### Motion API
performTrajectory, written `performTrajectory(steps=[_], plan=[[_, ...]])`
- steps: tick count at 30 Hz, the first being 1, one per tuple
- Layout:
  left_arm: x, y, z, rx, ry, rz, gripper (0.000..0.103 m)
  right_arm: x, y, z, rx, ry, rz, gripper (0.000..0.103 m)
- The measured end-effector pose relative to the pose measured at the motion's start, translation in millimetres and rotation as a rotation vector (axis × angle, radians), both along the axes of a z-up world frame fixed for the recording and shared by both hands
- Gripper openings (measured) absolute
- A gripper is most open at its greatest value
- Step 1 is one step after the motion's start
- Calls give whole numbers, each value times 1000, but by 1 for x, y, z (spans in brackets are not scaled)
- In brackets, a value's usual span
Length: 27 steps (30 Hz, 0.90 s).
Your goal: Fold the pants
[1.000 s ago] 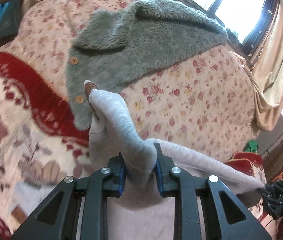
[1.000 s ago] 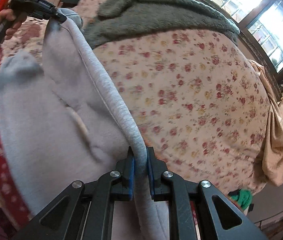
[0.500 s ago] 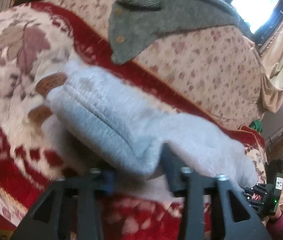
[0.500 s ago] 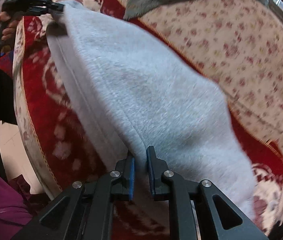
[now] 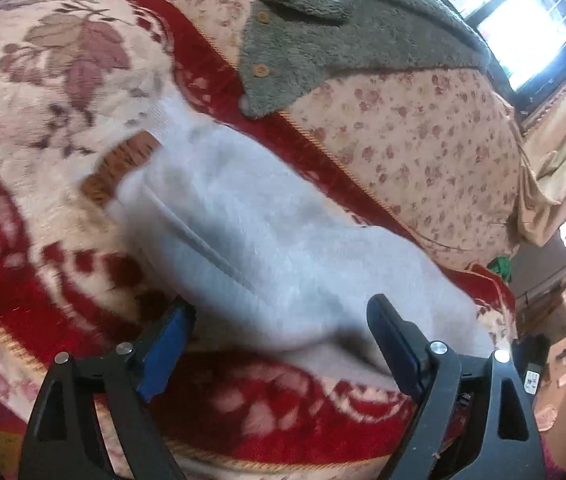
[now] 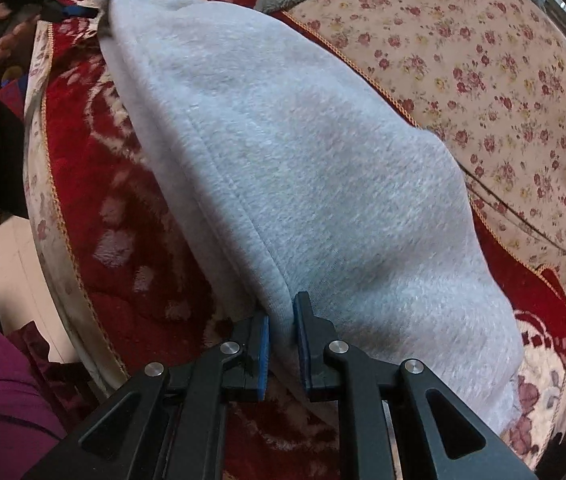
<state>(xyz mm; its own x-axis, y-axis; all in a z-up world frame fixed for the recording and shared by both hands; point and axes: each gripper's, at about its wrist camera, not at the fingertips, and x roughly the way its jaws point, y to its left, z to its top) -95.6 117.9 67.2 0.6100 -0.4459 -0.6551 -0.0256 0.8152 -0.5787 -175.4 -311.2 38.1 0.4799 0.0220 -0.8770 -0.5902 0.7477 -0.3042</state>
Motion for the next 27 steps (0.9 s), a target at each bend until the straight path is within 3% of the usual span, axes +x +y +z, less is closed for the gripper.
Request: performTrajectory(steps=[4, 6, 7, 8, 14, 17, 18, 19, 20, 23, 27], plan=[[-6, 22, -6, 5, 34, 68, 87, -10, 7, 1, -50, -40, 55, 22], [-2, 29, -10, -20, 52, 103, 88, -12, 11, 7, -16, 2, 59, 41], [0, 30, -12, -25, 51, 107, 88, -13, 13, 12, 28, 23, 56, 59], [4, 29, -13, -14, 48, 113, 88, -16, 15, 20, 95, 28, 53, 70], [37, 16, -17, 20, 59, 134, 88, -7, 50, 37, 270, -30, 38, 72], [54, 6, -14, 53, 42, 135, 85, 25, 70, 34, 414, 4, -10, 72], [61, 1, -10, 82, 25, 129, 68, 40, 76, 29, 452, 35, -39, 72], [67, -2, -6, 115, 16, 127, 39, 55, 82, 21, 472, 66, -78, 72], [71, -3, -1, 138, 2, 127, 32, 63, 86, 16, 486, 87, -107, 72], [76, 4, 16, 112, -68, 134, 29, 82, 90, -3, 564, 159, -195, 72], [66, 10, 12, 185, -103, 122, 28, 72, 94, -8, 558, 115, -189, 73]])
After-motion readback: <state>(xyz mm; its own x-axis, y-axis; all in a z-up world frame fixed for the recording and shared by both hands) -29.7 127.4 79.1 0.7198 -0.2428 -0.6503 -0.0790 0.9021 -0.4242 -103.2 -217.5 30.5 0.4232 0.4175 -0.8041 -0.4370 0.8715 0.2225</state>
